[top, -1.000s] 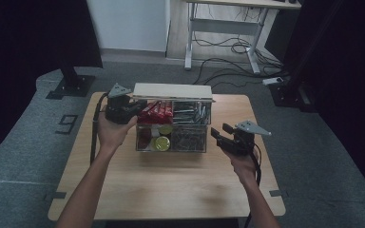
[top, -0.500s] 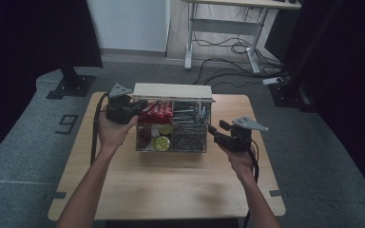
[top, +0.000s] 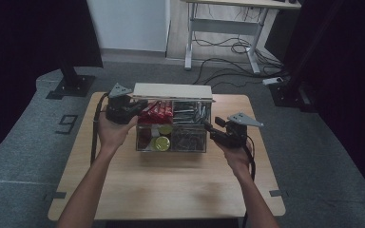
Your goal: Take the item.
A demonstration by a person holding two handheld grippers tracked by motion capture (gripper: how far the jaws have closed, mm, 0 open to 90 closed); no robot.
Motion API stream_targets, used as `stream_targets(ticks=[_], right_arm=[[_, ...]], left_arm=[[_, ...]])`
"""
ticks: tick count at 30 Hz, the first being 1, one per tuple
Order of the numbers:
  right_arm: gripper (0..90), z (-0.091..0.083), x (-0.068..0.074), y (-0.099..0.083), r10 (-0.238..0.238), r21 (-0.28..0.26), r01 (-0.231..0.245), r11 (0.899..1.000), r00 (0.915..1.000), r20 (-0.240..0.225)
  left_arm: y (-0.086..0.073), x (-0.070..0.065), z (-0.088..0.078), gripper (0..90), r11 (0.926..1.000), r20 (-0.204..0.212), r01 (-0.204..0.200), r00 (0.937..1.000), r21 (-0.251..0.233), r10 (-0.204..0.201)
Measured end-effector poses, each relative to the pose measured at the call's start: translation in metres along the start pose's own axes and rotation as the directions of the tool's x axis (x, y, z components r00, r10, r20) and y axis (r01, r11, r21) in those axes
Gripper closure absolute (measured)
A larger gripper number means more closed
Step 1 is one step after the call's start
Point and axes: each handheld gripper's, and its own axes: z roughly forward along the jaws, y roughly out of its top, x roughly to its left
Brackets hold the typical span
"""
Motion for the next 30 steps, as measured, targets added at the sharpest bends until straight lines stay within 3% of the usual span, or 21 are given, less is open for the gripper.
stream_targets(ticks=[30], right_arm=[[50.5,0.023,0.007,0.017,-0.022,0.009,0.022,1.0,0.9998,0.005]], left_arm=[[0.0,0.0,0.001,90.0,1.0,0.007,0.004,1.0,-0.003,-0.004]])
